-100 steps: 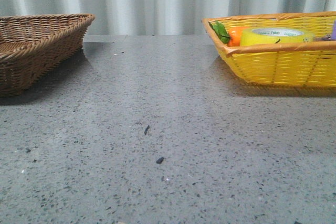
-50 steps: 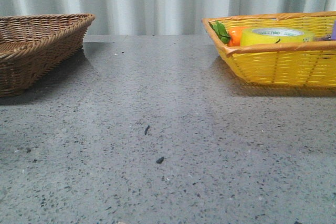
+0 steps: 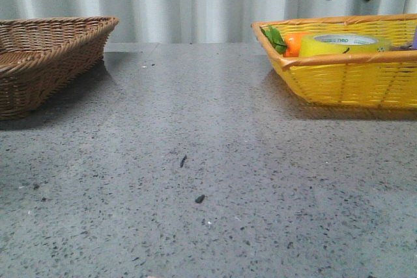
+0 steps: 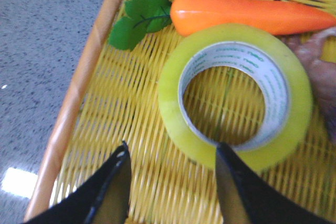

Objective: Transfer tape with both arms
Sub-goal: 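Lower the right gripper into the yellow basket over the yellow tape roll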

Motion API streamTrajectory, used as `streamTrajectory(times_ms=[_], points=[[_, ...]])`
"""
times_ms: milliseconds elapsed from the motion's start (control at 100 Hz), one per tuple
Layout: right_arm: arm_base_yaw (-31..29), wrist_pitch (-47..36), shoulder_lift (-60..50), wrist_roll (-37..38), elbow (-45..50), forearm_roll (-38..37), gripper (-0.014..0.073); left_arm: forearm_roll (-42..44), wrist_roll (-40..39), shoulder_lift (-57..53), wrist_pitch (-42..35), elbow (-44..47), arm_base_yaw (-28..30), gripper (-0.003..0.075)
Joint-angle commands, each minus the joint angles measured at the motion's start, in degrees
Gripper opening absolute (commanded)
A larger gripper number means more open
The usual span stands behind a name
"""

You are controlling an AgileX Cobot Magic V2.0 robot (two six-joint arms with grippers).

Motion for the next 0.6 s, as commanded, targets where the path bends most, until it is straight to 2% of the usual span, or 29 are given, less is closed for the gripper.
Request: streamTrajectory(times_ms=[0,300,370,460,590], points=[[0.0,-3.4,1.3,-0.8,-2.9,-0.5,0.0306,-1.1,0.1,0.4,-3.9,-2.1,-0.5,0.0471],[0.0,-5.0,9.2,-0.8,-3.0,-0.5,0.029,-1.1,0.1,0.4,-3.1,-2.1,-0.5,0.0471],[0.0,-5.0,9.3,-0.8,-3.0,-0.5,0.0187,-1.1,0.1,0.4,-2.7,-2.1,-0.5,0.0471],[0.0,-4.6,8.3,-0.8,-3.8,-0.5,-0.0071,-1.1,0.1,0.4,-1.9,-2.1,-0.5,0.0471],[0.2,-4.4,4.9,-0.8,-8.1,-0.5,-0.0051,-1.1,0.1,0.4,-1.5,-1.8,-0.5,0.0471]])
